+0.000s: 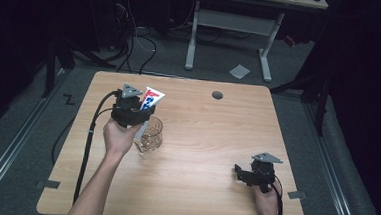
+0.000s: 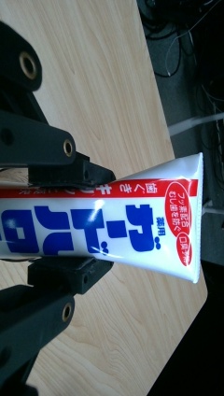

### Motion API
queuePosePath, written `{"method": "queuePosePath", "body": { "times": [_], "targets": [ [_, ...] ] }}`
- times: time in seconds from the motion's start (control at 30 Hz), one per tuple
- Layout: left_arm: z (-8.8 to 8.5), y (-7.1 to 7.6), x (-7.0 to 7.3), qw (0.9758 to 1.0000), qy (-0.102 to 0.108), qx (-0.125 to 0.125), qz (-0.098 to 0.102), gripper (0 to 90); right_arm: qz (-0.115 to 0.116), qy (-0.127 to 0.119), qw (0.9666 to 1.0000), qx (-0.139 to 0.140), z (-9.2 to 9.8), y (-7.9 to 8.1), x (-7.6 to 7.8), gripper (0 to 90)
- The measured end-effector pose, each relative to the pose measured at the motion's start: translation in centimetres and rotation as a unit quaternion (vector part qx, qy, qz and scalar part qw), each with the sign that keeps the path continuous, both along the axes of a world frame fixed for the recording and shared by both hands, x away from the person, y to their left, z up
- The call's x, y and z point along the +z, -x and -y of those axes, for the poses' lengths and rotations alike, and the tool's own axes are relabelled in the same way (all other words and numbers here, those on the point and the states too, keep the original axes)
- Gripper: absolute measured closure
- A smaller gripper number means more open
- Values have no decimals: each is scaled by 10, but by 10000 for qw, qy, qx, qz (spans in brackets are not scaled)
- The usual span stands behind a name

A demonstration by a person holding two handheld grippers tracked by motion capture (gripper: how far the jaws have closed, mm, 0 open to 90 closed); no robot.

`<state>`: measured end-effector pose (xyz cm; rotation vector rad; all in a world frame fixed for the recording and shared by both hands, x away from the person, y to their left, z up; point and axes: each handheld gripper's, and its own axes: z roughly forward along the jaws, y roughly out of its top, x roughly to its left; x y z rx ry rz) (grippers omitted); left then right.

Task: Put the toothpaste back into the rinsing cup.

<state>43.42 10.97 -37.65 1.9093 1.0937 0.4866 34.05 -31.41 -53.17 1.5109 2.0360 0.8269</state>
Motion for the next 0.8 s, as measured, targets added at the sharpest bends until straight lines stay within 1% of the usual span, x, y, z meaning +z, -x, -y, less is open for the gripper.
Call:
{"method": "queuePosePath", "body": {
  "times": [0.1,0.47,0.7,0.8],
  "targets": [
    [2,-3,-2,10000,-22,22,-9,619,1,0,10000,-1,0,0,0,151],
    [7,-14,-5,10000,60,54,-15,620,6,4,10000,6,0,0,0,152],
    [14,-21,-8,10000,19,54,26,620,5,5,10000,5,0,0,0,151],
    [16,-24,-12,10000,-45,46,64,619,6,6,10000,5,0,0,0,152]
  ]
}}
